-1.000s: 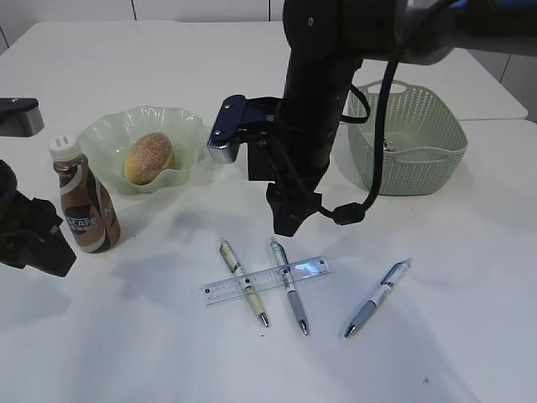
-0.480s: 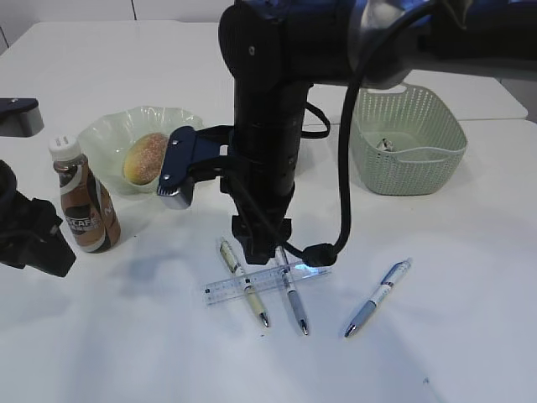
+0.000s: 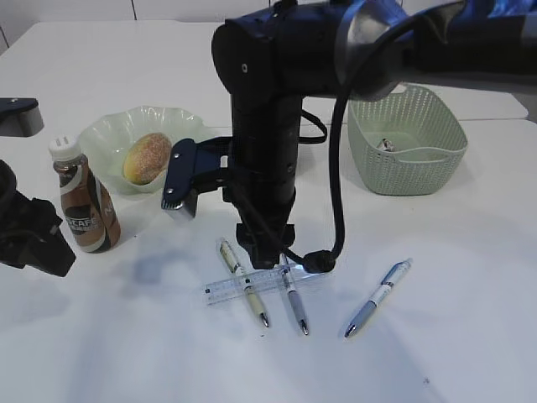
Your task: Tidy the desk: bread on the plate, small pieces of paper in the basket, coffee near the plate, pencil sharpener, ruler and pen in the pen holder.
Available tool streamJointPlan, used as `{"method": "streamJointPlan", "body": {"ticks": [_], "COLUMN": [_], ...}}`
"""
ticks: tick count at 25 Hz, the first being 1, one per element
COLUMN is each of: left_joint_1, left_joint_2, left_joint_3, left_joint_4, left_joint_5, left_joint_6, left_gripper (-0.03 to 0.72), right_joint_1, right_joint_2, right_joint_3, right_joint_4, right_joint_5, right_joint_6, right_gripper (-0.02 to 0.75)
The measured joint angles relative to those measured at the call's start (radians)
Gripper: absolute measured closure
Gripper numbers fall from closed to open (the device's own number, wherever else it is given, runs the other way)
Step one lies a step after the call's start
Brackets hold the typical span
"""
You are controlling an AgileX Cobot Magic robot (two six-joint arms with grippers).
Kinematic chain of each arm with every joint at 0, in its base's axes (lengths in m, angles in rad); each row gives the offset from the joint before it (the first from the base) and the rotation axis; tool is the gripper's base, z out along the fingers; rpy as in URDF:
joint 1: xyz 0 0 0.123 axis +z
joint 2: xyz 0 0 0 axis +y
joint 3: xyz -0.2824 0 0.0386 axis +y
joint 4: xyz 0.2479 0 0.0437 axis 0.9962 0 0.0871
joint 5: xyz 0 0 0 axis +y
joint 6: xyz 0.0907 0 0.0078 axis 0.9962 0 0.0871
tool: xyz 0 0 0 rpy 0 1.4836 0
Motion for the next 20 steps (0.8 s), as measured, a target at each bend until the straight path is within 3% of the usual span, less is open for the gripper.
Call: {"method": "streamJointPlan", "body": {"ticks": [20], "left_joint_1": [0.000], "left_joint_2": [0.000], "left_joint_3": [0.000], "left_joint_4": [0.000], "left_joint_5": [-0.002], "left_joint_6": [0.000], "left_gripper": [0.288], "right_joint_1": [0.000], "right_joint_2": [0.098], "right_joint_3": [0.000], "right_joint_4": [-0.052], "right_joint_5": [-0.006], "right_joint_6": [0.003], "right_gripper": [0.288]}}
